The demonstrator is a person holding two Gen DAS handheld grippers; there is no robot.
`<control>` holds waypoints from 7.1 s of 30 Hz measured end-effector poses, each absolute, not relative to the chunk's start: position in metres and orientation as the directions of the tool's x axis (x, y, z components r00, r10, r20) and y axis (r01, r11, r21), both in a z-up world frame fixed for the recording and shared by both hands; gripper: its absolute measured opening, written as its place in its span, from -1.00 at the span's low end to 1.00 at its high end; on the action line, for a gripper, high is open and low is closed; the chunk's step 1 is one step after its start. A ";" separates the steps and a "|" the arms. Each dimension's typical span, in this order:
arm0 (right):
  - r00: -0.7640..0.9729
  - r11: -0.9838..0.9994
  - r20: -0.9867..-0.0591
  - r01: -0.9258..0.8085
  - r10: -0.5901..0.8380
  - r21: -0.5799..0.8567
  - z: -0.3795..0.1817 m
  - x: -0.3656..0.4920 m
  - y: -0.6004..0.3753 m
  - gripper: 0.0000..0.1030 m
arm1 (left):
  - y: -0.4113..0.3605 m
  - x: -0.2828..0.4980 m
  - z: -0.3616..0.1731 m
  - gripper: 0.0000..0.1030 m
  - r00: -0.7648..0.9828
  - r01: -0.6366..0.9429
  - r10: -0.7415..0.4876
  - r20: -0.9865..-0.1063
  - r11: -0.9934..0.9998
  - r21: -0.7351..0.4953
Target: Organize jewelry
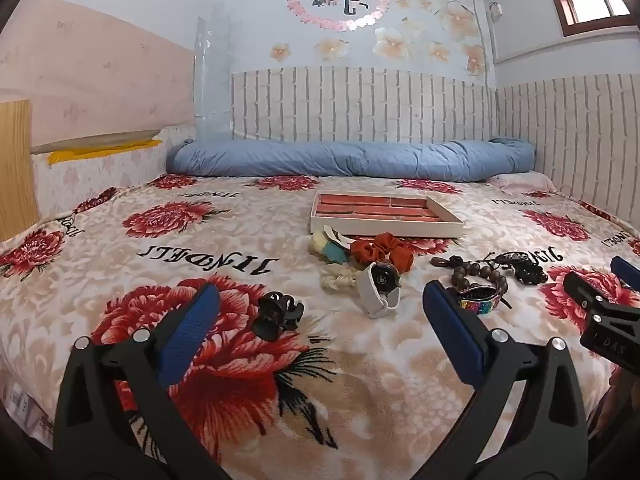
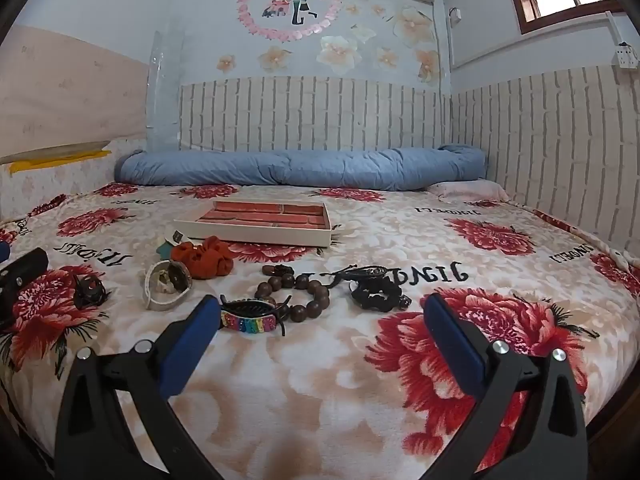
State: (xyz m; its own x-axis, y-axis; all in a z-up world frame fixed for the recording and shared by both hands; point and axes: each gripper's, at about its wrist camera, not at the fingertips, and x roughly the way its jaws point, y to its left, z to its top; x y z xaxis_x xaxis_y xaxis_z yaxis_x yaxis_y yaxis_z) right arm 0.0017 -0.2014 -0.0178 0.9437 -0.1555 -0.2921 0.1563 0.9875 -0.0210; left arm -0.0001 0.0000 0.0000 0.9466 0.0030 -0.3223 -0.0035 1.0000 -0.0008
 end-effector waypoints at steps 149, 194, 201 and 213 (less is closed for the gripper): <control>0.879 0.992 -0.461 0.111 -0.123 -0.053 0.002 0.148 -0.215 0.93 | 0.000 0.149 0.034 0.90 0.869 0.023 0.009 -0.495 0.998 0.058; 0.659 0.999 -0.751 -0.018 0.043 0.042 -0.070 0.285 -0.218 0.02 | 0.009 0.352 -0.051 0.71 0.533 0.040 0.020 -0.846 0.998 0.049; 0.652 0.999 -0.756 -0.027 0.052 0.045 -0.071 0.284 -0.215 -0.13 | 0.011 0.356 -0.060 0.71 0.516 0.036 -0.016 -0.856 0.999 0.004; 0.643 0.996 -0.762 -0.077 0.075 0.033 -0.072 0.284 -0.206 -0.54 | 0.008 0.367 -0.068 0.24 0.444 0.107 -0.157 -0.882 0.987 -0.122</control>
State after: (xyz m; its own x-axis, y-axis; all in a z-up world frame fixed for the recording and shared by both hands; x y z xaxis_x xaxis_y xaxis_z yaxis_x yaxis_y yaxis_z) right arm 0.2841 -0.2055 -0.0724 0.6429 0.0752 -0.7622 -0.0773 0.9965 0.0331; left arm 0.3667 0.0078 -0.0680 0.4440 -0.1574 -0.8821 0.1073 0.9867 -0.1221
